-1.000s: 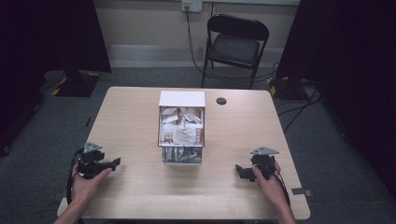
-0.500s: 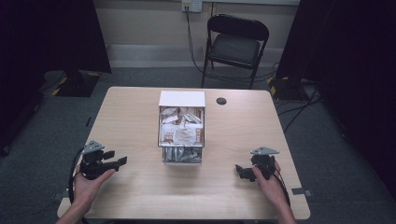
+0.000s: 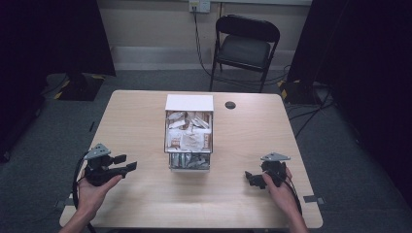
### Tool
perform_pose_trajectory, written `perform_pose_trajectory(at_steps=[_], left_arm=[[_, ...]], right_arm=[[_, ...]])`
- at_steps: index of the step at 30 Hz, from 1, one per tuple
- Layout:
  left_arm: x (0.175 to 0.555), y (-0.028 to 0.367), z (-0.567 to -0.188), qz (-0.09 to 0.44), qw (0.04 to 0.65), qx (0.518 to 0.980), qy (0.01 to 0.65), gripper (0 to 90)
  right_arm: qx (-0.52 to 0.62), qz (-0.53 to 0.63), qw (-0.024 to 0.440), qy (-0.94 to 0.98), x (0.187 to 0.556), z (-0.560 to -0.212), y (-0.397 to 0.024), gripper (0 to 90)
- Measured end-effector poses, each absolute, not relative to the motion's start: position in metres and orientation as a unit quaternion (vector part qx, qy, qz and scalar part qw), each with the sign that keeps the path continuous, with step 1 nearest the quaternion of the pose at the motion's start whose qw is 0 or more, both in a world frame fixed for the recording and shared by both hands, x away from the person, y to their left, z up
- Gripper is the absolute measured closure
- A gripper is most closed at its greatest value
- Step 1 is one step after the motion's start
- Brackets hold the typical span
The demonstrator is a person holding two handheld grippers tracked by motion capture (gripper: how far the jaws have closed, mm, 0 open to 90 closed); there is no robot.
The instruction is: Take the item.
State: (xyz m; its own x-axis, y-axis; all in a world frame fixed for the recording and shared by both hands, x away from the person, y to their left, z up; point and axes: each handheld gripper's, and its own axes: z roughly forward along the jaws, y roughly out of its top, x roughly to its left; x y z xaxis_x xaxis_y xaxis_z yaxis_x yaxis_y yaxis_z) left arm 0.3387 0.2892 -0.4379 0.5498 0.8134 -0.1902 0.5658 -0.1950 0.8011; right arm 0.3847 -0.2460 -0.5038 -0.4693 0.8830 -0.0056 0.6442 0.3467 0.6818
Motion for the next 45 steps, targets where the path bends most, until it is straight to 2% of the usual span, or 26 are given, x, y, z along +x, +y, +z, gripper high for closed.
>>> perform_pose_trajectory(at_steps=[4,14,26,31,39,41,42,45], left_arm=[[0.337,0.287,-0.432,0.125,0.461,0.759,0.443,46.5],[0.333,0.276,-0.399,0.143,0.477,0.772,0.394,45.7],[0.336,0.26,-0.363,0.13,0.526,0.761,0.357,49.9],[0.337,0.255,-0.354,0.136,0.528,0.763,0.347,50.1],[0.337,0.247,-0.335,0.136,0.557,0.752,0.325,54.3],[0.338,0.242,-0.329,0.139,0.561,0.75,0.322,59.2],[0.34,0.239,-0.326,0.122,0.578,0.741,0.32,58.8],[0.342,0.235,-0.324,0.123,0.581,0.741,0.312,55.9]], right_arm=[[0.478,0.313,0.191,0.798,0.385,-0.504,-0.246,0.0],[0.478,0.313,0.191,0.798,0.385,-0.504,-0.246,0.0],[0.478,0.313,0.191,0.798,0.385,-0.504,-0.246,0.0],[0.478,0.313,0.191,0.798,0.385,-0.504,-0.246,0.0],[0.478,0.313,0.191,0.798,0.385,-0.504,-0.246,0.0],[0.478,0.313,0.191,0.798,0.385,-0.504,-0.246,0.0],[0.478,0.313,0.191,0.798,0.385,-0.504,-0.246,0.0],[0.478,0.313,0.191,0.798,0.385,-0.504,-0.246,0.0]])
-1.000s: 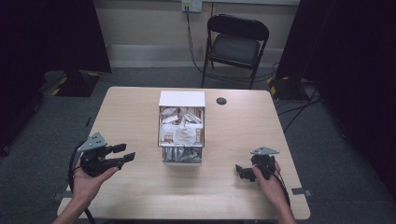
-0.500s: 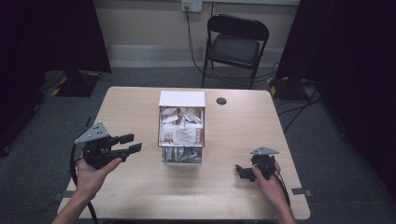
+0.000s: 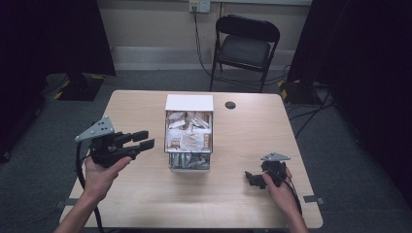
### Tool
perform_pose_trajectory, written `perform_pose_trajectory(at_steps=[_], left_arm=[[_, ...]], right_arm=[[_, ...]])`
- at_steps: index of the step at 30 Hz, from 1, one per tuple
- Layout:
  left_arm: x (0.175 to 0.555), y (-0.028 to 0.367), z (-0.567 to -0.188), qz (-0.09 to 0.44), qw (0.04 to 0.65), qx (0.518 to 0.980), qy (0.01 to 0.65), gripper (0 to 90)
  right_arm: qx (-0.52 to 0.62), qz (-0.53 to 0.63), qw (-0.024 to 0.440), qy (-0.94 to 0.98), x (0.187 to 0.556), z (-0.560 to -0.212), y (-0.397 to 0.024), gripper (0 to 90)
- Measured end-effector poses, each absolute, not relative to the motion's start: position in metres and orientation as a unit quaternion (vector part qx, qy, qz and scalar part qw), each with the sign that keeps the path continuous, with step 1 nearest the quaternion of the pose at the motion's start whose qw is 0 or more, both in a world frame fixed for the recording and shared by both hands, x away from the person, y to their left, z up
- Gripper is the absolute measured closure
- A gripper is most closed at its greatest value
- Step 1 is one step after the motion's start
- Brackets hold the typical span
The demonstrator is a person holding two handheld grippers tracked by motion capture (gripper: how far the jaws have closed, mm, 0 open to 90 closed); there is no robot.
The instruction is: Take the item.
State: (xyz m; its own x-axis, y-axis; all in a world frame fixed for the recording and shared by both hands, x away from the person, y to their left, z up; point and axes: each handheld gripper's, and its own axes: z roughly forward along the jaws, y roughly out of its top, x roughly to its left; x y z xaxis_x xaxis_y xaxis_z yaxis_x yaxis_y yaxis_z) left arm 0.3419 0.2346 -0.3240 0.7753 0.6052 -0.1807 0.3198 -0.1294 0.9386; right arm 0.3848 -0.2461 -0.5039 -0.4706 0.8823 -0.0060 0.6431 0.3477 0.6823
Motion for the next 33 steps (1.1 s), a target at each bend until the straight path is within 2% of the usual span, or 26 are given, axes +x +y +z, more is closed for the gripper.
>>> perform_pose_trajectory(at_steps=[6,12,13,16,25,29,33], left_arm=[[0.348,0.211,-0.317,0.118,0.589,0.755,0.264,55.8],[0.356,0.189,-0.313,0.102,0.582,0.768,0.247,56.3],[0.358,0.185,-0.313,0.102,0.577,0.771,0.248,50.6],[0.367,0.173,-0.313,0.094,0.565,0.781,0.25,50.7],[0.383,0.155,-0.318,0.076,0.546,0.799,0.242,54.1],[0.389,0.152,-0.321,0.06,0.551,0.797,0.241,60.0],[0.393,0.147,-0.323,0.065,0.527,0.812,0.241,58.8]], right_arm=[[0.478,0.313,0.19,0.799,0.385,-0.504,-0.246,0.0],[0.477,0.313,0.191,0.799,0.385,-0.504,-0.246,0.0],[0.477,0.313,0.191,0.799,0.385,-0.504,-0.246,0.0],[0.477,0.312,0.19,0.799,0.385,-0.504,-0.246,0.0],[0.477,0.312,0.191,0.799,0.385,-0.504,-0.246,0.0],[0.477,0.312,0.19,0.799,0.385,-0.504,-0.246,0.0],[0.477,0.313,0.191,0.799,0.385,-0.504,-0.246,0.0]])
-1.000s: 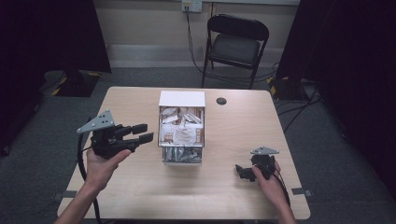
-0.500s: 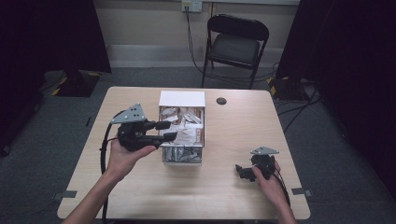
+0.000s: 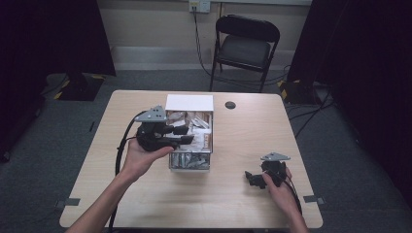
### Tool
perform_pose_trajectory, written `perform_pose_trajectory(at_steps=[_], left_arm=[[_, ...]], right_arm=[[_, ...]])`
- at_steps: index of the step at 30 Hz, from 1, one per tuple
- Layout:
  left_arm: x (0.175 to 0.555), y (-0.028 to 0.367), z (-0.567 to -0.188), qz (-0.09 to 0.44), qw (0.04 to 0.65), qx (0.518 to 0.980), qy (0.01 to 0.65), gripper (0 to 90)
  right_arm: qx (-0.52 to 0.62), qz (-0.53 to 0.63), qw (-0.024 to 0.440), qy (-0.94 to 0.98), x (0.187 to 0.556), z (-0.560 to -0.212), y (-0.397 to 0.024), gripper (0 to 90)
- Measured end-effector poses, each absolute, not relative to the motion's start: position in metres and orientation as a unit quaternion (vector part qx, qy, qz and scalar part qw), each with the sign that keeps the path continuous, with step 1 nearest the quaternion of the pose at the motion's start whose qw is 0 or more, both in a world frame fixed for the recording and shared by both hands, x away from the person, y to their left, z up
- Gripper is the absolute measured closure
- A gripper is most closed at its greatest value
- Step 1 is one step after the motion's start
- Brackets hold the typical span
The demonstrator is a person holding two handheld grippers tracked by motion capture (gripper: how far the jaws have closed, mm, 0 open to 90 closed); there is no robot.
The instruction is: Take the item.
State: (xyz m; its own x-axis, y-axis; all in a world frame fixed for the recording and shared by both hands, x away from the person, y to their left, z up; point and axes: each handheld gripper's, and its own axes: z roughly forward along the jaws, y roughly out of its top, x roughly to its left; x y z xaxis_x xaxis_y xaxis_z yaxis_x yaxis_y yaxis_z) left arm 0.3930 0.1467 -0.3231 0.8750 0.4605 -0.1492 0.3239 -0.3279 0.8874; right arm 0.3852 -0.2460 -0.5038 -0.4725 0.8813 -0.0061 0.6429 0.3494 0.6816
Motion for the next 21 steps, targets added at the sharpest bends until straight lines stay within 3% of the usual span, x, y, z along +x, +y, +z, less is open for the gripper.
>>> perform_pose_trajectory(at_steps=[21], left_arm=[[0.4003,0.1412,-0.3219,0.078,0.522,0.817,0.232,62.8]], right_arm=[[0.477,0.313,0.19,0.799,0.3852,-0.5038,-0.246,0.0]])
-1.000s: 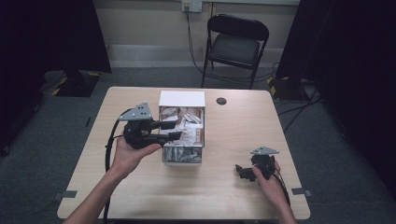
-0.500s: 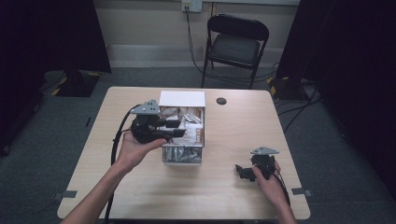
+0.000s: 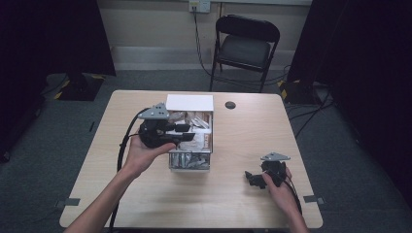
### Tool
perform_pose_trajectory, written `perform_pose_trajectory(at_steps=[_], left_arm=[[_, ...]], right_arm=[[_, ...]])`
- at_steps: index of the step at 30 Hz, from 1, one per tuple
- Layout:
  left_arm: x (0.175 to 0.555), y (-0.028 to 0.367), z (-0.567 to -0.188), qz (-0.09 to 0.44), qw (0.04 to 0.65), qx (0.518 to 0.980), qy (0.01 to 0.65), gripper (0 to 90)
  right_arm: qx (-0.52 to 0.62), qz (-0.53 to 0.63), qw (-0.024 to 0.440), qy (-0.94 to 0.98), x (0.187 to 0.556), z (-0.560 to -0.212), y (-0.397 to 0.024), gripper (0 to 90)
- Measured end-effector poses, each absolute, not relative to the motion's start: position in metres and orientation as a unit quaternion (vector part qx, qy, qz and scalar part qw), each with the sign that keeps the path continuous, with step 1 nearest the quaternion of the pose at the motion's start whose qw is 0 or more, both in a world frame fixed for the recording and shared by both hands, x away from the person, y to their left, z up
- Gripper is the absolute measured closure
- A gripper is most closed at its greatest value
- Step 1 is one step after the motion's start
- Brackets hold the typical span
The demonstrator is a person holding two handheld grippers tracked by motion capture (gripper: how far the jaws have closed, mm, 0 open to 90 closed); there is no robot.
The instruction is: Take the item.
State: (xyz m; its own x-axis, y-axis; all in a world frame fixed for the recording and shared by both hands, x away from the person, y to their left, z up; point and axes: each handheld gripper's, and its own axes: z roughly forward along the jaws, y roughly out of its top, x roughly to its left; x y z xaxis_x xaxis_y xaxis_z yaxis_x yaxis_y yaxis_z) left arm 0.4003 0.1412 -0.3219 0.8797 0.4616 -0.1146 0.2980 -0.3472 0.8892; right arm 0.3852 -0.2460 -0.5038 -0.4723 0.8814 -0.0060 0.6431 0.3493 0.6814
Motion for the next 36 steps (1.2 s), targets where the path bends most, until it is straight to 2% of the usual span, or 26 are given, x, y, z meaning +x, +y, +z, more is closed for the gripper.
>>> perform_pose_trajectory(at_steps=[4,6,7,10,12,16,22,30,36], left_arm=[[0.4,0.139,-0.321,0.08,0.512,0.822,0.234,63.4],[0.4,0.138,-0.321,0.079,0.513,0.822,0.234,61.0],[0.4,0.137,-0.32,0.082,0.511,0.824,0.233,55.5],[0.398,0.132,-0.319,0.095,0.486,0.838,0.23,54.6],[0.397,0.132,-0.32,0.103,0.472,0.847,0.222,58.7],[0.398,0.137,-0.322,0.088,0.485,0.841,0.225,68.9],[0.397,0.14,-0.321,0.068,0.499,0.835,0.221,69.6],[0.389,0.15,-0.32,0.017,0.542,0.817,0.195,70.2],[0.386,0.15,-0.322,0.013,0.546,0.816,0.188,69.0]], right_arm=[[0.477,0.312,0.19,0.799,0.385,-0.504,-0.246,0.0],[0.477,0.313,0.191,0.799,0.385,-0.504,-0.246,0.0],[0.477,0.312,0.19,0.799,0.385,-0.504,-0.246,0.0],[0.477,0.313,0.19,0.799,0.385,-0.504,-0.246,0.0],[0.477,0.312,0.19,0.799,0.385,-0.504,-0.246,0.0],[0.477,0.313,0.19,0.799,0.385,-0.504,-0.246,0.0],[0.477,0.312,0.19,0.799,0.385,-0.504,-0.246,0.0],[0.477,0.312,0.19,0.799,0.385,-0.504,-0.246,0.0],[0.477,0.312,0.19,0.799,0.385,-0.504,-0.246,0.0]])
